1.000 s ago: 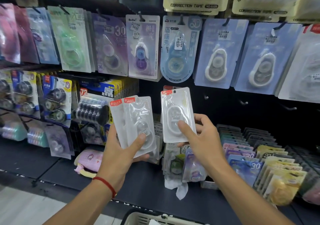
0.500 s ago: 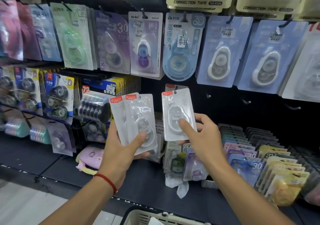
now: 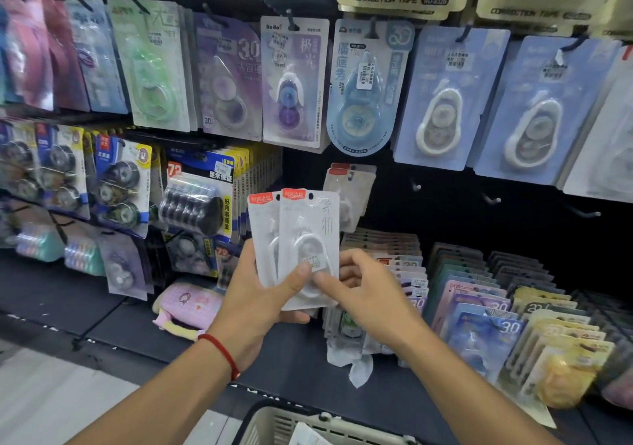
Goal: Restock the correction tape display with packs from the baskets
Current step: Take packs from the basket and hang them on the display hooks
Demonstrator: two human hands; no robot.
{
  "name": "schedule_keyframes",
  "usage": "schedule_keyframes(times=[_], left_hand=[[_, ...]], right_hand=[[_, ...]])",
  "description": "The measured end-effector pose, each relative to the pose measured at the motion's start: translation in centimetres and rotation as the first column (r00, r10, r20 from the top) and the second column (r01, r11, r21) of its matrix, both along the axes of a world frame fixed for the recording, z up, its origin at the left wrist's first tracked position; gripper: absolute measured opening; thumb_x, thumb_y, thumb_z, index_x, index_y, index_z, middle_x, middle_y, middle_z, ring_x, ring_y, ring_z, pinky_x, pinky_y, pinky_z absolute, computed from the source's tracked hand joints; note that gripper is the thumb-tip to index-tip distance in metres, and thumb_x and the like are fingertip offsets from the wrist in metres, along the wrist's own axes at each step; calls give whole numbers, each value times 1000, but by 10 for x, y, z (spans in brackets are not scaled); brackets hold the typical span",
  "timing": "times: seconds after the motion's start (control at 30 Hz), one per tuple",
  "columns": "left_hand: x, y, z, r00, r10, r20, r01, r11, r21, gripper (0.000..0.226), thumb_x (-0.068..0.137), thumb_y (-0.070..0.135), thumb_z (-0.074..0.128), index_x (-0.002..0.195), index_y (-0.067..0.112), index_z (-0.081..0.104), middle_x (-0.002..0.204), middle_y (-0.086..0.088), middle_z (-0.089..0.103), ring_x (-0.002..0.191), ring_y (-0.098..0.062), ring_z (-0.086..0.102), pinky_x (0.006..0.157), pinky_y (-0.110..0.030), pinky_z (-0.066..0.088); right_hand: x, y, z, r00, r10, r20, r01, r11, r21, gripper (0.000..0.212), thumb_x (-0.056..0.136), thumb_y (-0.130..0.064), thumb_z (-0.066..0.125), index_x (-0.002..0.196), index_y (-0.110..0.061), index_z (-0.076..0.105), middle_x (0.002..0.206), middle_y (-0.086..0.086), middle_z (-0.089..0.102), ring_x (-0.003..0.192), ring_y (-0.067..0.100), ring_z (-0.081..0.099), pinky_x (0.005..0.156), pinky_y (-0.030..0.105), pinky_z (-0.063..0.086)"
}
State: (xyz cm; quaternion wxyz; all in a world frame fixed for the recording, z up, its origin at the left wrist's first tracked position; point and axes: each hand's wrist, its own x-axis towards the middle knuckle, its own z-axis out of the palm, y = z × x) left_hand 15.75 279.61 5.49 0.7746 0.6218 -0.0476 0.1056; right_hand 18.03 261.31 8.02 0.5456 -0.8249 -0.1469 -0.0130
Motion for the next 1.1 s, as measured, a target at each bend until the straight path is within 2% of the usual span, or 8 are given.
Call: schedule_keyframes(times=[0.13, 0.3, 0.4, 0.63, 0.73, 0.87, 1.0, 1.1], left_hand=[[-2, 3, 3, 1000, -10, -1, 10, 999, -33, 63, 80, 43, 89, 132, 34, 55, 122, 2, 76, 99, -29, 79, 63, -42, 64], [1, 9, 0, 997, 83, 3, -83, 996, -34, 42, 96, 17, 72, 131, 33, 56, 120, 0, 75, 100, -26, 78, 62, -43, 65], [4, 10, -2, 994, 113, 4, -112, 993, -41, 41, 98, 12, 71, 131, 31, 57, 120, -1, 74, 100, -24, 78, 60, -44, 64], [6, 13, -4, 995, 98, 20, -97, 994, -58, 42, 97, 11, 71, 127, 38, 60, 119, 2, 75, 101, -24, 78, 59, -44, 64], [8, 14, -5, 996, 92, 5, -91, 993, -80, 46, 97, 5, 69, 125, 41, 63, 119, 1, 75, 100, -26, 78, 59, -44, 64], [9, 14, -5, 996, 93, 10, -92, 992, -86, 51, 97, -1, 65, 122, 43, 63, 120, 2, 74, 100, -26, 78, 59, -44, 64], [7, 11, -4, 996, 94, 0, -94, 993, -76, 40, 96, 0, 68, 123, 27, 57, 118, 0, 75, 98, -23, 78, 58, -42, 64], [3, 5, -2, 1000, 7, -10, -8, 998, -63, 39, 96, 5, 70, 126, 20, 51, 116, -5, 77, 98, -26, 78, 61, -40, 64]], right_hand=[[1, -3, 1, 999, -36, 16, 34, 994, 101, 29, 91, -37, 80, 111, -26, 62, 100, -6, 78, 85, 13, 75, 68, 36, 62], [6, -15, 4, 992, -102, 75, 82, 969, 233, 29, 93, -41, 74, 112, -29, 56, 100, -6, 76, 59, 15, 69, 52, 31, 55], [9, -18, 3, 980, -184, 79, 158, 952, 261, 24, 97, -36, 74, 110, -26, 57, 101, -7, 76, 62, 27, 72, 55, 41, 61], [12, -18, 4, 982, -182, 52, 148, 911, 386, 28, 94, -37, 78, 111, -21, 62, 98, -3, 81, 61, 22, 72, 55, 29, 59], [13, -17, 7, 987, -159, 38, 130, 907, 401, 34, 93, -42, 78, 115, -22, 62, 99, -6, 81, 69, 24, 79, 63, 34, 64], [15, -17, 1, 986, -163, -27, 162, 921, 355, 39, 95, -51, 73, 122, -26, 60, 105, -10, 80, 77, 20, 80, 76, 39, 64], [18, -23, -6, 962, -274, -19, 269, 953, -137, 62, 98, -58, 61, 148, -27, 40, 135, -17, 53, 100, 4, 62, 95, 38, 53], [14, -21, -4, 989, -146, -6, 145, 985, -97, 46, 98, -51, 65, 138, -30, 57, 132, -16, 62, 110, 3, 62, 101, 41, 56]])
